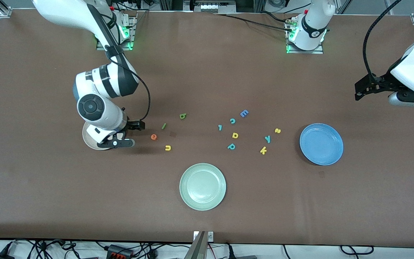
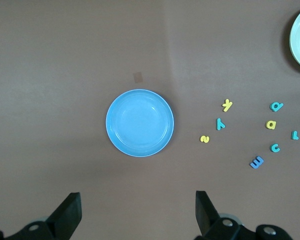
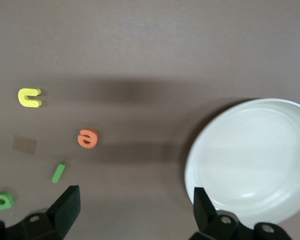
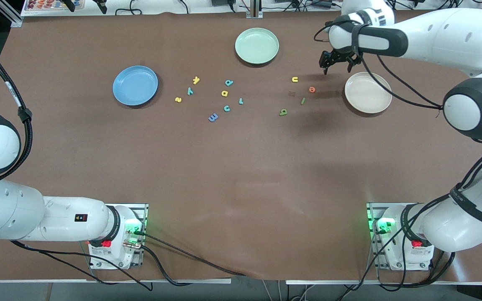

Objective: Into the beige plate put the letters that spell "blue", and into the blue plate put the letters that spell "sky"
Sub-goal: 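Move the right gripper down over the orange foam letter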

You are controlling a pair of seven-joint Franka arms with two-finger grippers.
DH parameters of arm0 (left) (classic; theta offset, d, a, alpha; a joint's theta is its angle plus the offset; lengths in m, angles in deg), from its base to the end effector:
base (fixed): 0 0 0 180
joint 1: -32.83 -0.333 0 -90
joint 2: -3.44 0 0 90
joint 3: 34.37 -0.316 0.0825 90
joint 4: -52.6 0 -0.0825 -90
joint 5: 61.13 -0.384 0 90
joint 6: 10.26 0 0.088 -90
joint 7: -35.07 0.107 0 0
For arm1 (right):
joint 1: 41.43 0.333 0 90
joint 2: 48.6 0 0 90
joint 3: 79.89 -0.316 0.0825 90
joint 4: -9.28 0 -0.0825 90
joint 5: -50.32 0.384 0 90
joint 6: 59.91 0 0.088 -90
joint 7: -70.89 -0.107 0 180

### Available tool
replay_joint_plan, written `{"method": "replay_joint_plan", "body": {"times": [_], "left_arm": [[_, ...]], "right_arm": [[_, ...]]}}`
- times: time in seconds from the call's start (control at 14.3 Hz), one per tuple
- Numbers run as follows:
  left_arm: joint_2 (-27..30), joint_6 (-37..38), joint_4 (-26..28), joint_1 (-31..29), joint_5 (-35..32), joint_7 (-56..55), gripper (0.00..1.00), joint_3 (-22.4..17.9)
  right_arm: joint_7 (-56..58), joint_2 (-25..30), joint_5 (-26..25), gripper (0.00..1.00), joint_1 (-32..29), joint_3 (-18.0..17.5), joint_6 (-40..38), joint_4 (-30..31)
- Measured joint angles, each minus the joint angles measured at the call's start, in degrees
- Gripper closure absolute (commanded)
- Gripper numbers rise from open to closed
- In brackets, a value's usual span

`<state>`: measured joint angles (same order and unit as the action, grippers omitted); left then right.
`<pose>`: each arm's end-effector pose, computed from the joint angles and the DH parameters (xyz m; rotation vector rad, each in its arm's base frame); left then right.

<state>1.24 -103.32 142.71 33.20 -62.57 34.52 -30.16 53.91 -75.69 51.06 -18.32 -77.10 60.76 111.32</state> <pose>0.5694 -0.0422 0.6068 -3.1178 0.1114 -0.0221 0.5979 0.2244 0.2800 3.0751 0.0840 -0.2088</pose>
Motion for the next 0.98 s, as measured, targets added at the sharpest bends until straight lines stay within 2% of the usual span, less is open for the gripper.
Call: {"method": "replay_joint_plan", "body": {"times": [0.42,0.98], "left_arm": [[0.0,0.0,0.0,0.0,0.0,0.0,0.0,0.0],[0.0,0.0,0.0,0.0,0.0,0.0,0.0,0.0]], "right_arm": [[-0.3,-4.5,0.7,0.0,2.8,0.0,9.2,-0.1],[-0.3,-5.7,0.7,0.0,3.0,0.0,10.7,-0.1]]}}
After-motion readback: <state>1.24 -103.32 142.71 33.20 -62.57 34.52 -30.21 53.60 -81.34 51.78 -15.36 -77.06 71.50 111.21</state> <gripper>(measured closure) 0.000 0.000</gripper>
